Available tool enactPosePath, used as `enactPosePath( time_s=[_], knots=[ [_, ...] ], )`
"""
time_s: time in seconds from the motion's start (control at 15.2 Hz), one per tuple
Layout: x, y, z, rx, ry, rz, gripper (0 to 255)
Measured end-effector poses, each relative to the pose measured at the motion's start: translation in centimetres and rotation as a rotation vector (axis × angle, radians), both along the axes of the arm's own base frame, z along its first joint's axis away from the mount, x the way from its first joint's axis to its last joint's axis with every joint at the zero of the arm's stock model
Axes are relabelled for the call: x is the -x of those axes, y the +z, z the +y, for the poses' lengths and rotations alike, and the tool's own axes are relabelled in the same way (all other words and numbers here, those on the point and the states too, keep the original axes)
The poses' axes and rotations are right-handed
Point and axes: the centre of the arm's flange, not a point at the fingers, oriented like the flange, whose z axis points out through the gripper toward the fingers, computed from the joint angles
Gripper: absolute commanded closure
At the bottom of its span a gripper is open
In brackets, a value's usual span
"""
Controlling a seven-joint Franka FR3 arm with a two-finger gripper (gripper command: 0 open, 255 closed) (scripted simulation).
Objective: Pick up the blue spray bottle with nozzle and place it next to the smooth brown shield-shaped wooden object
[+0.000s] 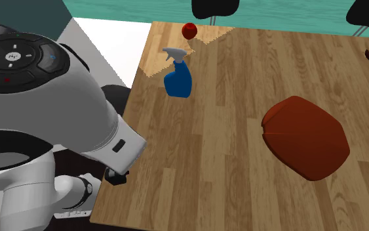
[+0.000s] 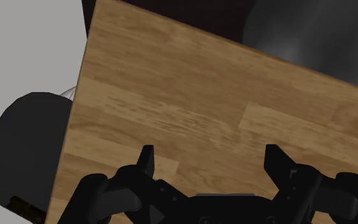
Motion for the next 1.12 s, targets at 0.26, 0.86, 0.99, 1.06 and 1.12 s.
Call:
enactPosePath(
  time_s=[0.26,0.86,0.99,1.06,1.12],
  knots=[
    [-0.3,-0.3,2.7,0.011,-0.027,-0.036,0],
    [-3.2,-2.2,13.9,0.057,-0.151,-0.193,0],
    [-4.1,-2.6,16.3,0.067,-0.179,-0.23,0],
    [-4.4,-2.5,17.5,0.072,-0.193,-0.248,0],
    [-5.1,-2.6,18.6,0.077,-0.207,-0.265,0]
  ],
)
